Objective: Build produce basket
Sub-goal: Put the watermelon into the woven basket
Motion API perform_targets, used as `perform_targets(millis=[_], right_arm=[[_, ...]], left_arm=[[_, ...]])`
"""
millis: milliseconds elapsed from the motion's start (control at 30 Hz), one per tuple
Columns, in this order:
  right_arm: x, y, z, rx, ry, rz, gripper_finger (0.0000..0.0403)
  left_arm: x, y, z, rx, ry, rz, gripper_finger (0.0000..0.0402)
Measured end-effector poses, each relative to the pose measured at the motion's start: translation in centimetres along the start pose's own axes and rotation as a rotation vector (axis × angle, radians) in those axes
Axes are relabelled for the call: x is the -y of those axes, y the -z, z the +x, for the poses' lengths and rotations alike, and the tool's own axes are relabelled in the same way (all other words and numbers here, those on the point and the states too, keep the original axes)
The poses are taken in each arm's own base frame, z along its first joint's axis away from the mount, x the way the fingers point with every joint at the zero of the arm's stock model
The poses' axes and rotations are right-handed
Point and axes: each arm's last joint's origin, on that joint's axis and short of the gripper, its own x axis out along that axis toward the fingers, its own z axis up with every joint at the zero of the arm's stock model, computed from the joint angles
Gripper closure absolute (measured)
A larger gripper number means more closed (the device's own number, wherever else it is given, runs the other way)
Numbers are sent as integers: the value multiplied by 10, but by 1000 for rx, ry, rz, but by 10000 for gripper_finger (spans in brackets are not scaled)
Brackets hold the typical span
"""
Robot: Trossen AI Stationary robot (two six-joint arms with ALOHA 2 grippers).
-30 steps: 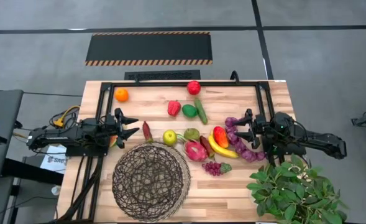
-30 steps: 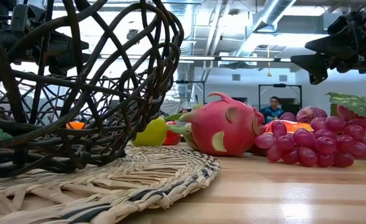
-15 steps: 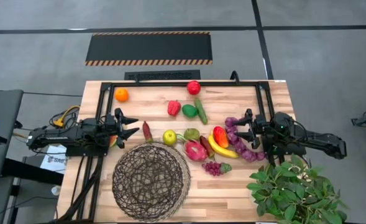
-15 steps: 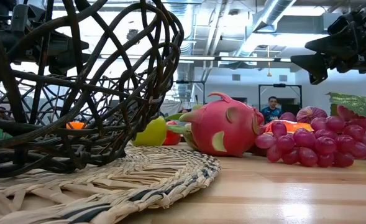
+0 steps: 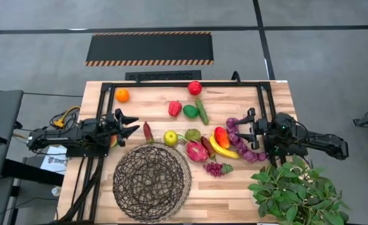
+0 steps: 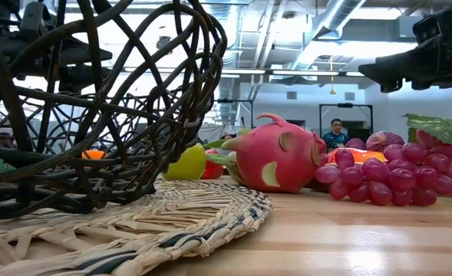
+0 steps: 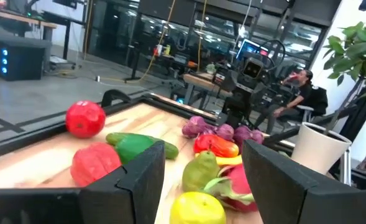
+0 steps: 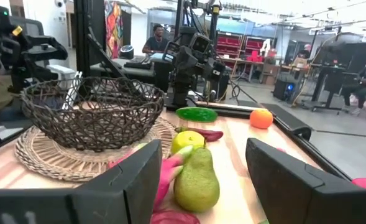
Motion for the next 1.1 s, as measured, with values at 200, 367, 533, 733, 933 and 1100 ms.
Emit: perform_targets(millis=[200, 367, 533, 733, 933, 1100], right_arm=[[0, 0, 0, 1, 1, 32, 148], [0, -2, 0, 22, -4, 205, 148], [-1, -8, 0, 76, -29, 432, 148], [0, -9, 0, 92, -18, 647, 148], [0, -10, 0, 95, -16, 672, 148], [0, -10, 0, 97, -13, 672, 148]], left_arm=[[1, -4, 0, 2, 2, 11, 197], [12, -32, 2, 18, 70, 17, 160], [24, -64, 13, -29, 59, 19, 114], [27, -87, 35, -413, -380, -3, 114], [31, -85, 64, -629, -620, -34, 124], [27, -58, 79, -839, -766, -132, 124]])
